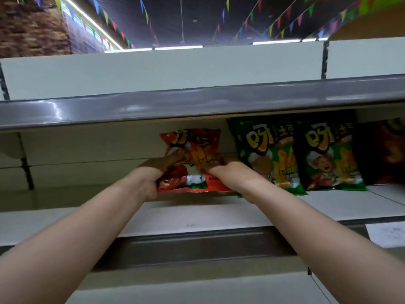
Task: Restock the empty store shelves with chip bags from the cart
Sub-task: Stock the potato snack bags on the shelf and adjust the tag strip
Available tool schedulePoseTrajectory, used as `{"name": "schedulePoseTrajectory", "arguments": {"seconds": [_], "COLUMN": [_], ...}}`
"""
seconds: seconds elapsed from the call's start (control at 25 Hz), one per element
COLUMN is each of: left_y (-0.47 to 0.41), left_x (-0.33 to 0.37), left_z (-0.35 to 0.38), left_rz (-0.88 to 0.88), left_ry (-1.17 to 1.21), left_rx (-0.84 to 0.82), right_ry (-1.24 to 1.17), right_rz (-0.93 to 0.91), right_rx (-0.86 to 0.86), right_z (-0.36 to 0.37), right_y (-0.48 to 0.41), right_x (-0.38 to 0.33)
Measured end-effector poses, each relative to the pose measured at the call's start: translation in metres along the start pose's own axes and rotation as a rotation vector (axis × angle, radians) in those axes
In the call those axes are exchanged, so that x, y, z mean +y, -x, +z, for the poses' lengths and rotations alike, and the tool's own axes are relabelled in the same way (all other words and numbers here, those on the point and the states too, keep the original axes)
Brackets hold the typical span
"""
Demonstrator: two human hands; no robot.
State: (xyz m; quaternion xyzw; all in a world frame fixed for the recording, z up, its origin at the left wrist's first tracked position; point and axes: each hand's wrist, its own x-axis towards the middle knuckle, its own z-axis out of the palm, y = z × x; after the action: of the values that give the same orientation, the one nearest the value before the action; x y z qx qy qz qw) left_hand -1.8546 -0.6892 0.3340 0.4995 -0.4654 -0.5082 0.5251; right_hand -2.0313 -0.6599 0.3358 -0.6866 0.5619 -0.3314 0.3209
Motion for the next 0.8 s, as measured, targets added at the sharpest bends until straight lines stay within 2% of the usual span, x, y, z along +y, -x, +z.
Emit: {"name": "schedulePoseTrajectory", "arguments": {"seconds": [0.08,0.28,0.4,0.48,0.56,0.72,0.8], "left_y": [-0.027,-0.072,-0.094,-0.103,-0.109,-0.111,-0.113], "left_x": [0.002,-0.003,-0.016,-0.022,-0.021,-0.015,-0.005], "left_z": [0.001,0.007,0.007,0.008,0.009,0.013,0.013], "left_rz": [0.010,0.040,0.063,0.085,0.139,0.204,0.174], "left_ry": [-0.024,-0.150,-0.223,-0.260,-0.292,-0.275,-0.114], "left_rx": [-0.019,-0.137,-0.112,-0.135,-0.090,-0.007,0.000], "right_ry": [0.133,0.278,0.281,0.335,0.400,0.407,0.397], "right_rz": [0.003,-0.011,-0.064,-0.090,-0.094,-0.067,-0.053], "right_rx": [-0.025,0.084,0.126,0.117,0.099,0.130,0.190], "right_z": [0.002,0.000,0.005,0.012,0.020,0.027,0.028], "right_y": [-0.014,-0.070,-0.082,-0.087,-0.094,-0.099,-0.097], "right_x": [-0.006,-0.004,0.004,0.010,0.014,0.019,0.020]}}
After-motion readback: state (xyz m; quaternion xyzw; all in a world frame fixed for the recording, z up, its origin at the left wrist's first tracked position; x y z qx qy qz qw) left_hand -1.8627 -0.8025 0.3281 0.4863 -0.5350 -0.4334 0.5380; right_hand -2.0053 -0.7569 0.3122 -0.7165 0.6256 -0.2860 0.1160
